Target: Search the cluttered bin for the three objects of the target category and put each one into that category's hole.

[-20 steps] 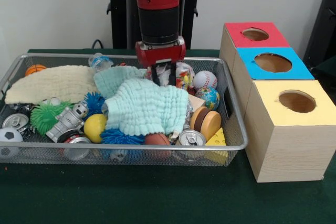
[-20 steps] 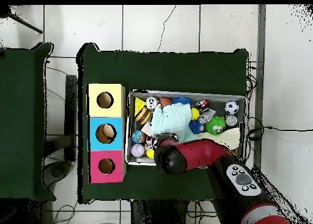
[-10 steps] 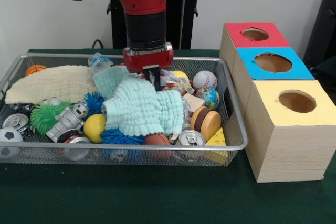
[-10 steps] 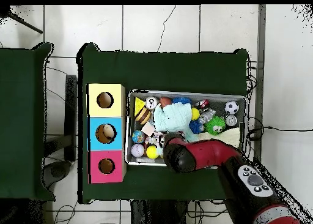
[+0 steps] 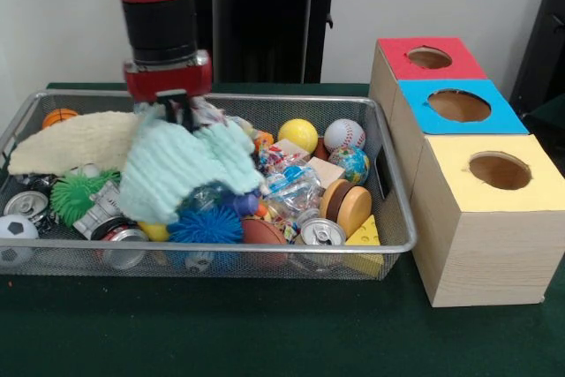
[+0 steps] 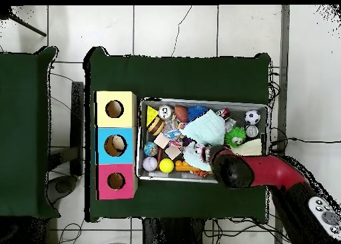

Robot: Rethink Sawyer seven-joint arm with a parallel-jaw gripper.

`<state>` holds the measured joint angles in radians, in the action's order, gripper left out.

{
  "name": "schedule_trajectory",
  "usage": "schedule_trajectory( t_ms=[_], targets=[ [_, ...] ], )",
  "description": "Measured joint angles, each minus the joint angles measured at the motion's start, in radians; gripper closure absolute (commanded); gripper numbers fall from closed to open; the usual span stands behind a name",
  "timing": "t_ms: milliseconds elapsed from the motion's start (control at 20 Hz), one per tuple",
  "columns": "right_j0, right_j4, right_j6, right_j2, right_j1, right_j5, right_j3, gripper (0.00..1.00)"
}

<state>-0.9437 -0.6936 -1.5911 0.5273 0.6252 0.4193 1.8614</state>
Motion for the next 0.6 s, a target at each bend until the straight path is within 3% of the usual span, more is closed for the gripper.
schedule_trajectory(
  t_ms=[200, 250, 400, 450, 600],
  targets=[
    [-0.075, -0.011, 0.102, 0.035, 0.038, 0.105, -0.008, 1.00],
    [-0.101, -0.029, 0.162, 0.045, 0.049, 0.140, -0.022, 1.00],
    [-0.111, -0.059, 0.214, 0.046, 0.051, 0.147, -0.042, 1.00],
    [-0.108, -0.102, 0.245, 0.048, 0.048, 0.147, -0.057, 0.00],
    [-0.106, -0.120, 0.246, 0.050, 0.046, 0.141, -0.059, 0.00]
  ],
)
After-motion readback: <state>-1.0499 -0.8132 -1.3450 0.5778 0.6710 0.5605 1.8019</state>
